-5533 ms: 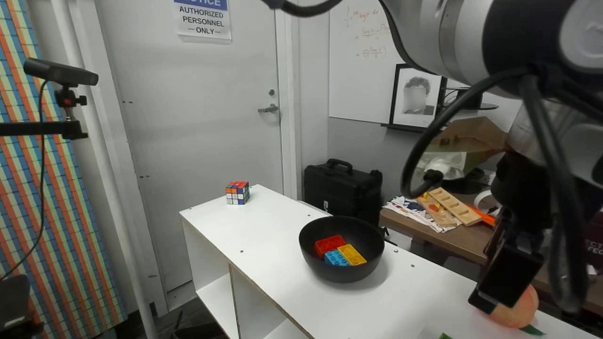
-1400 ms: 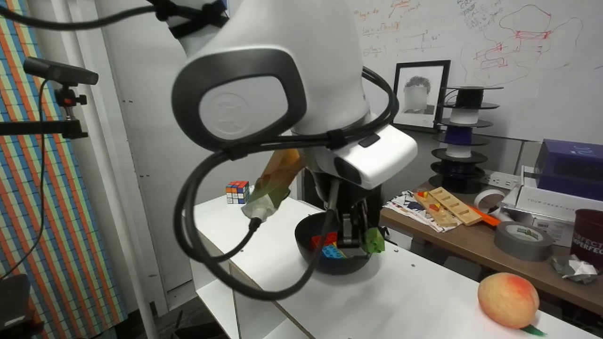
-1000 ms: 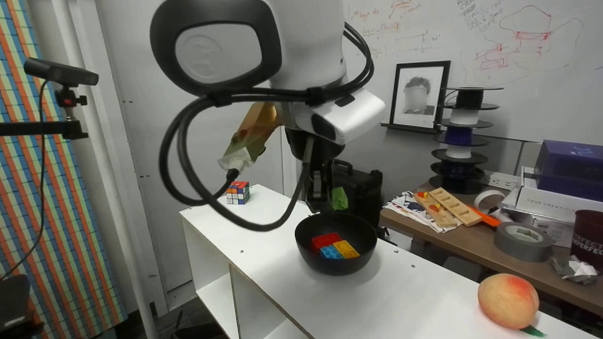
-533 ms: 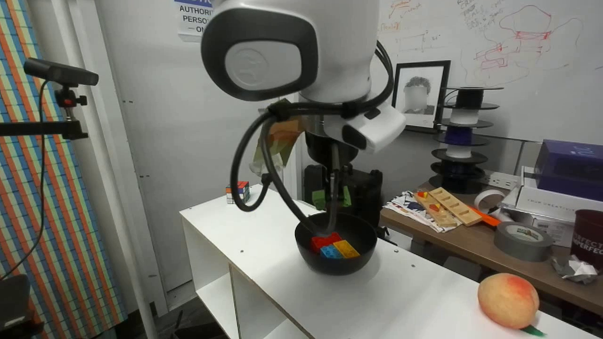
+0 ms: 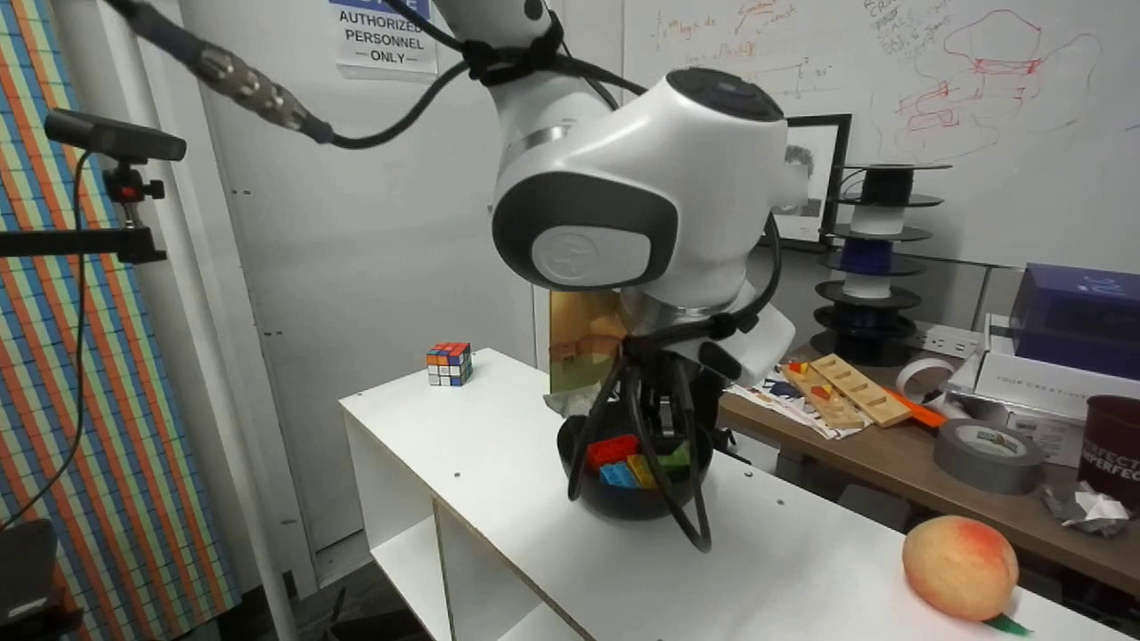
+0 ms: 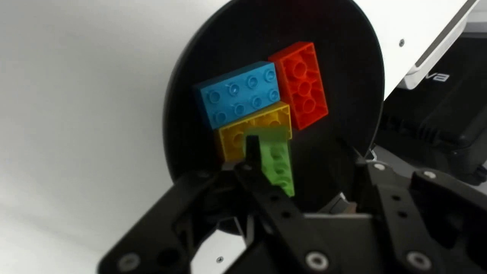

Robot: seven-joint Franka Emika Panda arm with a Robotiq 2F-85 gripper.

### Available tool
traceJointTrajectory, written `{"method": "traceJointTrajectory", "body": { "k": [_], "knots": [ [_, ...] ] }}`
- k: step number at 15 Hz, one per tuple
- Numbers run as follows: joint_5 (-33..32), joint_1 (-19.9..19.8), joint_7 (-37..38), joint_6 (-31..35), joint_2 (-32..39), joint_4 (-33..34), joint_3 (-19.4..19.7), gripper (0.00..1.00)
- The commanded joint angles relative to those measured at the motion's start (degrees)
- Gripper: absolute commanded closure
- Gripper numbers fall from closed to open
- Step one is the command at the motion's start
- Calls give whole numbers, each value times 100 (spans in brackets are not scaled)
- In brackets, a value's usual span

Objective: Pick the blocks on the counter and put them in the bowl

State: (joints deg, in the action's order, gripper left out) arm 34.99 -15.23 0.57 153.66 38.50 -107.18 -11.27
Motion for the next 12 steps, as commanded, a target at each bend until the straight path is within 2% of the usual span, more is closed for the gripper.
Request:
{"method": "traceJointTrajectory", "body": {
  "k": [1,3,6,8,10,12],
  "knots": [
    [214,-144,-494,-309,27,143,-174,15],
    [207,-20,-434,-209,-348,-304,-102,2],
    [353,-81,-688,-134,-1203,-1231,-191,0],
    [449,-146,-1008,-387,-1735,-1708,-159,0],
    [329,52,-957,-612,-2378,-2275,96,0],
    [-267,330,-486,-907,-3002,-2828,567,0]
  ]
}}
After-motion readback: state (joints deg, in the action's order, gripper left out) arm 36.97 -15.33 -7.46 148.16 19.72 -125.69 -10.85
